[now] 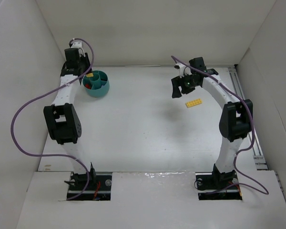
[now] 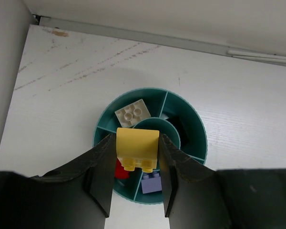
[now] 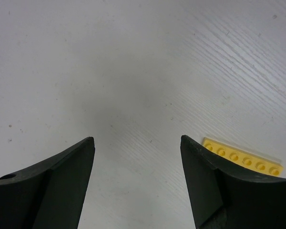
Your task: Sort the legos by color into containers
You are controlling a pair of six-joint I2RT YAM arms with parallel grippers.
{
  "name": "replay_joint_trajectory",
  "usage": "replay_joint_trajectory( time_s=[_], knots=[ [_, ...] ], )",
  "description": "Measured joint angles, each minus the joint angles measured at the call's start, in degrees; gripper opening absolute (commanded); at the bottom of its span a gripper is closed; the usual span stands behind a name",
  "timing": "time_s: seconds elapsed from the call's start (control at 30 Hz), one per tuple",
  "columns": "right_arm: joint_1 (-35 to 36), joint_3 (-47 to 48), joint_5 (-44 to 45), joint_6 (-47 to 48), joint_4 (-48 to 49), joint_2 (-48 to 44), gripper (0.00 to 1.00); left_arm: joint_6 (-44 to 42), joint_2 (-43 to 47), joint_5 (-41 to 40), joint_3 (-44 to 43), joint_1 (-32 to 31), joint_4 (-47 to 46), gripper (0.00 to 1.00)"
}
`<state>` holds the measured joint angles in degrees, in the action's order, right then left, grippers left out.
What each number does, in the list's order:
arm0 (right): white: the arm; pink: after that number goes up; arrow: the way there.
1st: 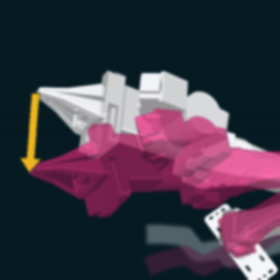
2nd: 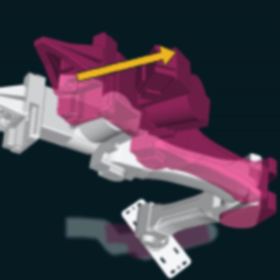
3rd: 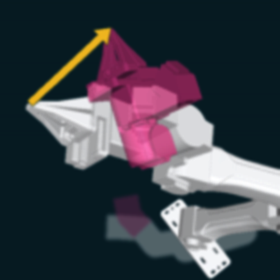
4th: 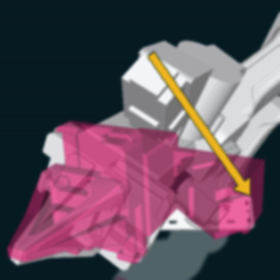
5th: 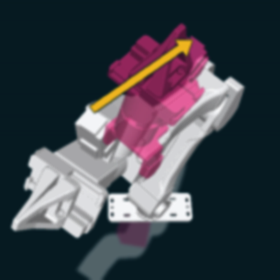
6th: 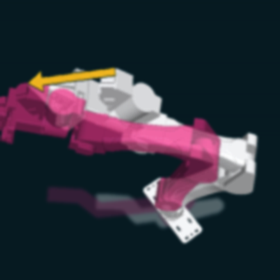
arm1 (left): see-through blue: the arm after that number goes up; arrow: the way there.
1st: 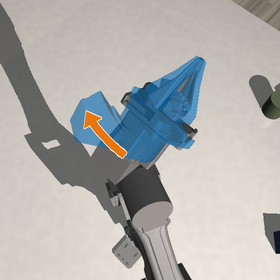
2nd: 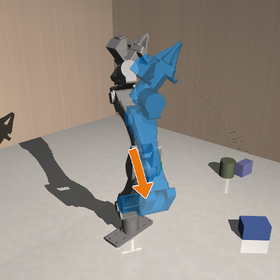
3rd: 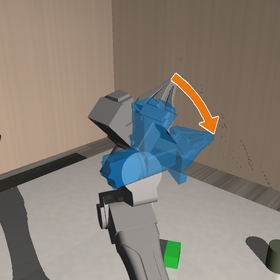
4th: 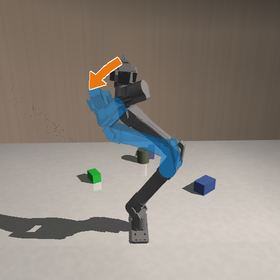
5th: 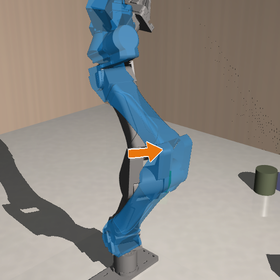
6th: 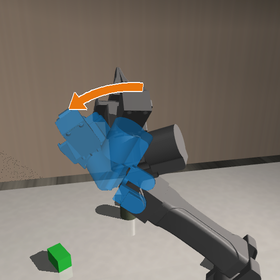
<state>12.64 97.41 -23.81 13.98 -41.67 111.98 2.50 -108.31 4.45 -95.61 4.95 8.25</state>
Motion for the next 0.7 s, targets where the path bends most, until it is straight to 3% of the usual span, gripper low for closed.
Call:
replay_joint_trajectory(
  time_s=[0.4,0.43,0.53,0.57,0.63,0.7],
  knots=[
    [-0.55,-0.17,1.09,-0.07,0.15,0.00,0.78,-0.15,-6.21,1.11,-3.17,-0.13,-1.42,0.00],
    [-0.63,-0.20,1.29,-0.07,0.15,0.00,0.78,-0.15,-6.38,1.27,-3.17,-0.17,-1.29,0.04],
    [-1.22,-0.59,1.86,0.04,0.20,0.00,0.78,-0.28,-6.71,2.43,-3.17,-0.37,-1.11,0.35],
    [-1.49,-0.79,2.05,0.22,0.22,0.00,0.78,-0.52,-6.71,2.97,-3.17,-0.37,-1.11,0.61],
    [-2.60,-1.05,2.95,0.98,0.24,0.00,0.78,-1.25,-6.71,4.46,-3.43,-0.37,-1.31,0.63],
    [-3.67,-1.33,3.54,2.03,0.42,0.00,0.77,-1.22,-6.69,5.53,-3.56,-0.37,-1.53,0.76]
  ],
)
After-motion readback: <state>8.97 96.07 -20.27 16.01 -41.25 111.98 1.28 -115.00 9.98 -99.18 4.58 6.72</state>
